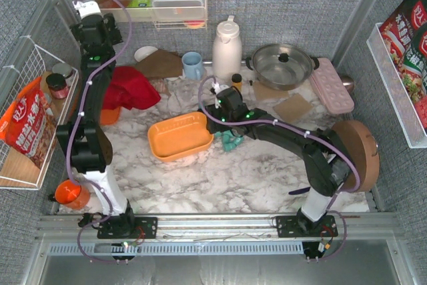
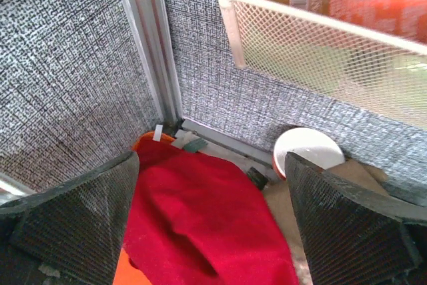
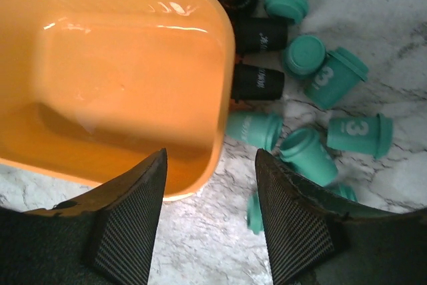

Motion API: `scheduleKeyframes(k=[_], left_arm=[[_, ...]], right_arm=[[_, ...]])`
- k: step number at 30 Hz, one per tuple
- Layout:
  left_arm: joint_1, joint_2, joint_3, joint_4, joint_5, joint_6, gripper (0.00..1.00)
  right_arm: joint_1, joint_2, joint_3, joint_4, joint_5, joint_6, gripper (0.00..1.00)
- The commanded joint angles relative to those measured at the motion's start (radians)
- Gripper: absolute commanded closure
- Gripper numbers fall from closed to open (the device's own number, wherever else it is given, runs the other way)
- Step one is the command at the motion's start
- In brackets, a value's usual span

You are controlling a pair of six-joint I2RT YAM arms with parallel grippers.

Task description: Mix the coffee capsules in the storage basket

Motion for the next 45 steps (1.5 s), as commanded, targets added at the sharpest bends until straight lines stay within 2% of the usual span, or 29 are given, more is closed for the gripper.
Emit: scheduleKeyframes(k=[1, 6, 12, 16, 23, 29, 33, 44, 45], left_arm=[[-0.023, -0.075, -0.006, -0.104, 0.025, -0.085, 0.01], [-0.061, -0.225, -0.116, -0.275, 0.114, -0.154, 0.01], [-0.086, -0.522, -0.466, -0.284, 0.349, -0.228, 0.01], [-0.115, -0.710, -0.691, -0.251, 0.361, -0.261, 0.01], [-0.139, -0.931, -0.940, -0.216, 0.327, -0.275, 0.01], [-0.151, -0.997, -0.985, -0.280, 0.302, -0.290, 0.01], [-0.152, -1.002, -0.995, -0.344, 0.297, -0.316, 0.01], [-0.153, -1.044, -1.059, -0.349, 0.276, -0.325, 0.01], [-0.152, -1.050, -1.064, -0.346, 0.274, -0.323, 0.01]], right_arm=[[0.023, 0.041, 0.041, 0.037, 0.045, 0.023, 0.41], [0.041, 0.070, 0.054, 0.043, 0.085, 0.035, 0.45], [0.048, 0.086, 0.053, 0.044, 0.129, 0.043, 0.50], [0.052, 0.098, 0.051, 0.061, 0.132, 0.064, 0.52], [0.071, 0.137, 0.055, 0.084, 0.159, 0.092, 0.53], [0.084, 0.156, 0.050, 0.102, 0.175, 0.119, 0.56], [0.098, 0.161, 0.055, 0.098, 0.201, 0.134, 0.62], [0.149, 0.145, 0.043, 0.095, 0.308, 0.248, 1.00], [0.154, 0.148, 0.044, 0.095, 0.314, 0.263, 1.00]])
